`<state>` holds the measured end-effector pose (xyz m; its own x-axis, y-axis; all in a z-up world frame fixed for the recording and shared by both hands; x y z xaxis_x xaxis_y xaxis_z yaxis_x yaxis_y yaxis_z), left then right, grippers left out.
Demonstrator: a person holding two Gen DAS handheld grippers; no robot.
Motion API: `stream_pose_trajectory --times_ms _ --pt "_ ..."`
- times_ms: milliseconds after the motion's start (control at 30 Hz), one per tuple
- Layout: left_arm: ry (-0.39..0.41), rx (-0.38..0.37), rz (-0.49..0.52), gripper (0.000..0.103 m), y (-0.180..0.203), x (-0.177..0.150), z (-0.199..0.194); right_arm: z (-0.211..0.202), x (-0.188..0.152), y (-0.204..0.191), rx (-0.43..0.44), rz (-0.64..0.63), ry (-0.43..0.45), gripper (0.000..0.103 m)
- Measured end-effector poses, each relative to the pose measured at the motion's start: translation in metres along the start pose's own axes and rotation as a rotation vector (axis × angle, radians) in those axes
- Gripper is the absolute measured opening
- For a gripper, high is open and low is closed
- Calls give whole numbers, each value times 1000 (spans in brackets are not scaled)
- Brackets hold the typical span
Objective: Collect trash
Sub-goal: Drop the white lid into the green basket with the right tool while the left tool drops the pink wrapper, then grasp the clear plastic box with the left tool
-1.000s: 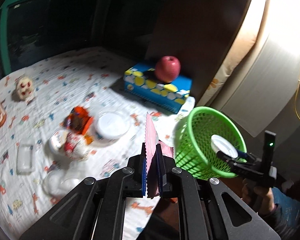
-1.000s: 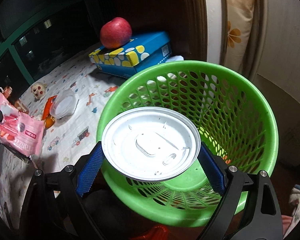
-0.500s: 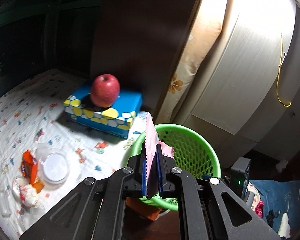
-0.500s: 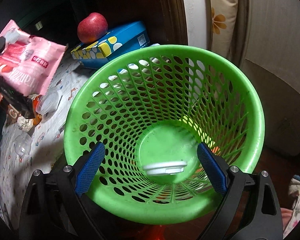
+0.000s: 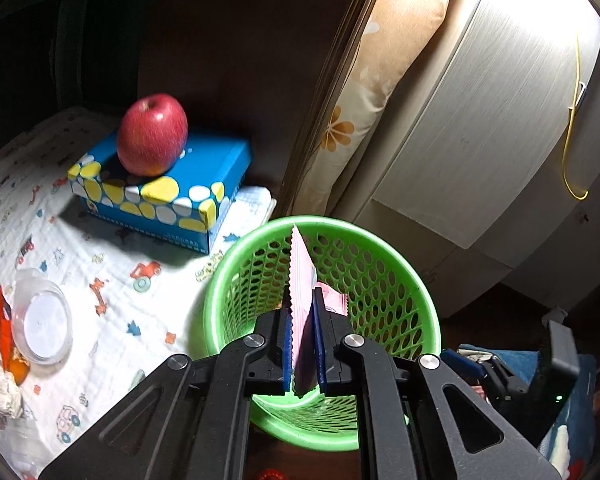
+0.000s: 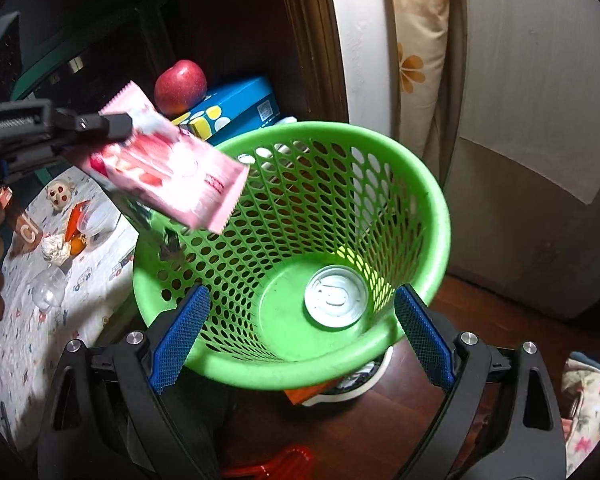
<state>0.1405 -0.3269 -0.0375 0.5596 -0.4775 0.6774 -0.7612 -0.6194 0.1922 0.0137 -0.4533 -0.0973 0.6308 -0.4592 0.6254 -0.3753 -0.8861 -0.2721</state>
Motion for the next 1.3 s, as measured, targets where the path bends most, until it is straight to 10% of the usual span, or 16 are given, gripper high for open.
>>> stream_pose_trajectory --times_ms 133,233,633,1300 --pt "-43 2 -13 19 -2 -10 14 -6 0 5 9 27 9 92" --pt "-60 5 -21 47 -3 -18 19 -7 1 6 25 48 8 92" --pt "-32 109 -56 61 -37 -52 -28 -13 3 -35 91 -9 11 93" --pt "-37 545 -357 78 -219 -173 -153 18 -16 -178 265 -212 -78 93"
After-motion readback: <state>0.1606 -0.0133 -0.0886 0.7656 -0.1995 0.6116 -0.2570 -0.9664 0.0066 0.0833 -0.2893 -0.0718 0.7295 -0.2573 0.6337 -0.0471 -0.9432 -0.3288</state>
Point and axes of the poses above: each gripper's, at about its wrist camera, not at the fingertips, and z roughly the way its jaws point, y to its right, x to its top, the point moved 5 cm from there along z, roughly the way its jaws point, and after that the axes turned 10 degrees about z, right-handed, at the moved point
